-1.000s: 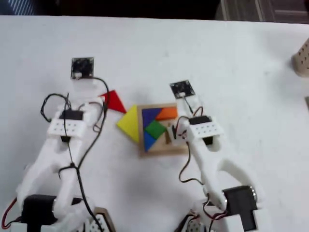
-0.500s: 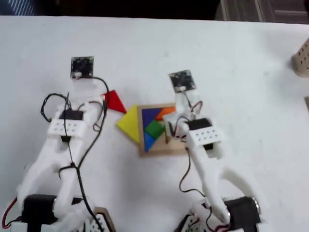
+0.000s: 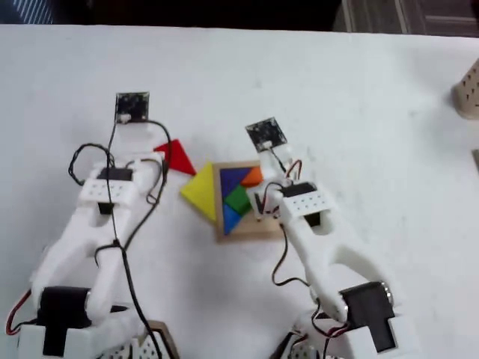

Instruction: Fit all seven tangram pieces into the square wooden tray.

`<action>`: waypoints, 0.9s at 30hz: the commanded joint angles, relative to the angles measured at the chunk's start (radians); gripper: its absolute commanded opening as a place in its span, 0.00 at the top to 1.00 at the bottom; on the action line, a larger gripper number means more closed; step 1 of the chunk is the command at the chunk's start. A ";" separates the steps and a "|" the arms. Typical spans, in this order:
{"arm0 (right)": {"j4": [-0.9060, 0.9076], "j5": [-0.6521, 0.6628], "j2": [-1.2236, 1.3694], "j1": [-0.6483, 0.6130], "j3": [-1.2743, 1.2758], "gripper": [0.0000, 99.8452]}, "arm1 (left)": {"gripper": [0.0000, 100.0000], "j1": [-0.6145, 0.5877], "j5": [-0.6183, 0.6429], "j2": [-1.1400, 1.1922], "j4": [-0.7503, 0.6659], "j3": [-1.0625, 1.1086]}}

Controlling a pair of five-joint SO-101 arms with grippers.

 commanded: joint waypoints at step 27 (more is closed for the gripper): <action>0.228 0.046 -0.493 0.090 0.242 0.98 | 0.98 -0.010 -0.080 -0.002 -0.028 -0.058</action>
